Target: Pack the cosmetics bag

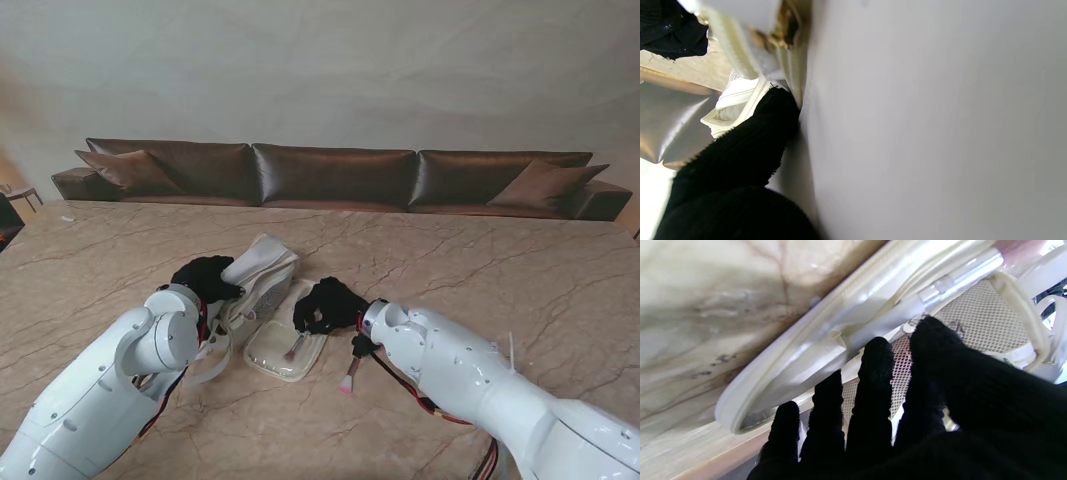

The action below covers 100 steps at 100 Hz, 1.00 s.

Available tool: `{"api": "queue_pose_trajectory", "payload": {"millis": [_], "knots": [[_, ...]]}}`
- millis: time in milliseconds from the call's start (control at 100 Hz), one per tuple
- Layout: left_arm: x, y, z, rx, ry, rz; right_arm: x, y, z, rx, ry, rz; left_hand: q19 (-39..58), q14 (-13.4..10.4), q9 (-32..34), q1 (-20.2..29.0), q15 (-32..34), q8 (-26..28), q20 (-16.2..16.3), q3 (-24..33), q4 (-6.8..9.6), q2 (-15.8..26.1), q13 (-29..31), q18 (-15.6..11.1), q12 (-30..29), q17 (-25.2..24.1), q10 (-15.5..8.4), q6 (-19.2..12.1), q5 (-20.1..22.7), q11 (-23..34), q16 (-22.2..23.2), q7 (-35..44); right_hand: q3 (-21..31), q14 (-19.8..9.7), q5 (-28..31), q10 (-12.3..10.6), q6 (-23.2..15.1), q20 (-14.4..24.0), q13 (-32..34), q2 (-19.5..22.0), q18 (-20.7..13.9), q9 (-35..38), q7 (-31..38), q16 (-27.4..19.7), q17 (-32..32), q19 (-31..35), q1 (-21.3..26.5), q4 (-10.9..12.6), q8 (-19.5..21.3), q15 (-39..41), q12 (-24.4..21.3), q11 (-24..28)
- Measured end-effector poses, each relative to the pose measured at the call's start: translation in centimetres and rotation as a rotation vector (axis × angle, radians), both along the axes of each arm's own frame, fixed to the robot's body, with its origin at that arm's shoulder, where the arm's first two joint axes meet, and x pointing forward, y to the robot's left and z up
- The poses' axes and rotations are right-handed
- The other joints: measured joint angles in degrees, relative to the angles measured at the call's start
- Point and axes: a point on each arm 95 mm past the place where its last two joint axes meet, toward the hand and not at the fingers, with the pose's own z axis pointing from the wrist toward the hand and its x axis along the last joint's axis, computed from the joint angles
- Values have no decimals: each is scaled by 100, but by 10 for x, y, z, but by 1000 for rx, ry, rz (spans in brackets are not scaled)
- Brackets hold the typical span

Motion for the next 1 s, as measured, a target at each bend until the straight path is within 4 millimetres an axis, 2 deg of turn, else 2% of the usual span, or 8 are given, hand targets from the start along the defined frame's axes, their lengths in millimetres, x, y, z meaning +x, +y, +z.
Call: {"api": "queue_pose_trajectory", "payload": {"millis": [120, 250, 370, 500, 620, 660, 790, 1000], "knots": [[0, 1, 0, -1, 0, 2, 3, -1, 3, 34, -46, -29, 0, 0, 0, 0, -1, 0, 0, 0, 0, 0, 0, 0, 0, 0, 0, 0, 0, 0, -2, 0, 0, 0, 0, 0, -234, -3, 0, 0, 14, -210, 0, 0, 0, 0, 0, 0, 0, 7, -8, 0], [-1, 1, 0, -1, -1, 4, 2, -1, 8, 93, -63, -50, 0, 0, 0, 0, -2, 0, 0, 0, 0, 0, 0, 0, 0, 0, 0, -1, 0, 0, -4, 0, 0, 0, -392, 0, -72, -164, 0, -13, 39, -222, -13, 0, 0, 72, 24, 63, -1450, 9, -154, -1], [-1, 1, 0, 0, -1, 4, -5, 6, 15, 91, -83, -17, 0, 0, 0, 0, -2, 0, 0, 0, 0, 0, 0, 0, 0, 0, 0, -1, 0, 0, -4, 0, 0, 0, -459, 0, 85, -227, 0, -217, 50, -227, -215, -13, 0, 83, 24, 67, -1782, 9, -281, -84], [-1, 2, 0, 0, -1, 4, -10, 9, 18, 41, -133, 27, 0, 0, 0, 0, -2, 0, 1, 0, 0, 0, 0, 0, 0, 0, 0, -1, 0, 0, -4, 0, -1, 0, -426, 0, 229, -283, -3, -917, 93, -508, -548, -41, 0, 142, -147, 74, -1799, -4, -600, -91], [-1, 2, 0, 1, 0, 6, -14, 9, 17, 14, -174, 50, 0, 0, 0, 0, -2, 0, 1, 0, 0, 0, 0, 0, 0, 0, 0, -2, 0, 0, -4, 0, 58, 0, -285, 0, 395, -377, -60, -1234, 146, -665, -1021, -44, 0, 210, -392, 655, -1229, -48, -756, -75], [-1, 2, 0, 2, 1, 7, -17, 10, 16, -5, -198, 63, 0, 0, 0, 0, -3, 0, 1, 0, 0, 1, 0, 0, 0, 0, 0, -2, 0, 0, -4, 0, 61, 0, -285, 0, 409, -378, -60, -1360, 157, -633, -1152, -44, 2, 240, -445, 737, -1068, -49, -757, -68], [-1, 1, -1, 1, 1, 8, -21, 13, 13, -17, -223, 75, 0, 0, 0, 0, -4, 0, 1, 0, 0, 1, 0, 0, 0, -1, 0, -3, 0, 0, -4, 0, 122, 0, -285, -7, 433, -472, -60, -1586, 169, -793, -1238, -44, 5, 251, -526, 788, -1004, -50, -758, -68], [-1, 1, -1, -1, 0, 9, -26, 21, 3, -24, -230, 98, 0, 0, 0, 0, -4, -2, 1, -1, 0, 2, 0, 0, 0, -1, -1, -4, 0, 0, -4, 0, 122, 0, -285, -11, 368, -511, -61, -1591, 189, -860, -1242, -45, 5, 253, -586, 788, -989, -50, -758, -68]]}}
